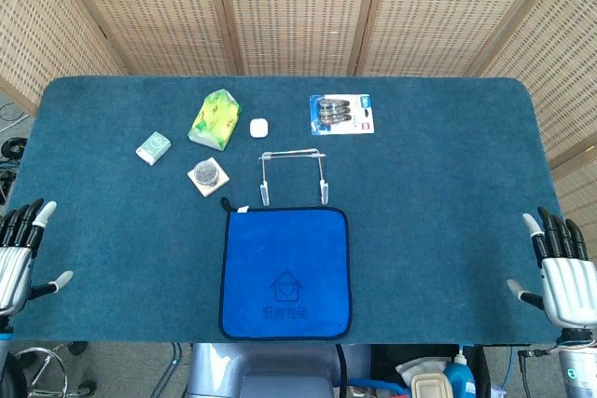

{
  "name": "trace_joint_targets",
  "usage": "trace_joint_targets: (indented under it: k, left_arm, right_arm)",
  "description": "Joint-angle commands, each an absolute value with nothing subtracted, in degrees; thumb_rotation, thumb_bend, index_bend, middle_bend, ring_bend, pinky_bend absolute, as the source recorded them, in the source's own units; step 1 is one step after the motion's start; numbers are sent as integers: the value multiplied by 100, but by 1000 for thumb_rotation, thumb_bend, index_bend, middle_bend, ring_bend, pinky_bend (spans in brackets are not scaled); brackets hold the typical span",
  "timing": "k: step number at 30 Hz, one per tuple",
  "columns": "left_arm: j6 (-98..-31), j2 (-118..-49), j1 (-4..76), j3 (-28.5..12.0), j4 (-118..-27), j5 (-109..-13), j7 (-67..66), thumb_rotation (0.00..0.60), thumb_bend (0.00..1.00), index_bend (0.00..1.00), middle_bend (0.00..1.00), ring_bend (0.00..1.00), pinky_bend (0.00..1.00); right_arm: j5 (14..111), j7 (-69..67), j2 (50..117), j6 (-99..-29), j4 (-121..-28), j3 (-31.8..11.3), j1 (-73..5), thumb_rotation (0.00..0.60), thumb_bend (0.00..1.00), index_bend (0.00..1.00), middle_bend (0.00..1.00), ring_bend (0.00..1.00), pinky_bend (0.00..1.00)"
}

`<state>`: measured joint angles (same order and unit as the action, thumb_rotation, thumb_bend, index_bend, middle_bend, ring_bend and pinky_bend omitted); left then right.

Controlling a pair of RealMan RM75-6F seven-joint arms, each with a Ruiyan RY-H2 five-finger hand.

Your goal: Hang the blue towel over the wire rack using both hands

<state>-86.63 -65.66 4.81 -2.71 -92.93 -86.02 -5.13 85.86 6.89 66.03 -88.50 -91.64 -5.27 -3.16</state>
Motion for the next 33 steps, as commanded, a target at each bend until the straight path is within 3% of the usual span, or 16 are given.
trace_joint_targets:
  k: [1, 12, 25, 33]
  left_arm:
    - [-8666, -6567, 473, -269, -9288, -8596, -508, 600, 85, 0, 0, 0, 34]
    - [-8589, -6585, 523, -259, -9338, -8615, -599, 600, 84, 0, 0, 0, 33]
    - [-8463, -6658, 574, -294, -9293, -8461, -720, 600, 85, 0, 0, 0, 33]
    - [-8505, -6683, 551, -321, -9282, -8393, -788, 600, 86, 0, 0, 0, 33]
  right_arm:
    - [8594, 699, 6610, -8835, -9155, -517, -323, 600, 0, 0, 0, 0, 0]
    - [8978, 842, 6689, -8551, -9248, -368, -555, 600, 0, 0, 0, 0, 0]
    - [10312, 690, 7207, -7167, -9005, -315, -2105, 600, 0, 0, 0, 0, 0]
    - [10807, 382, 7802, -6981, -8201, -174, -2661, 600, 0, 0, 0, 0, 0]
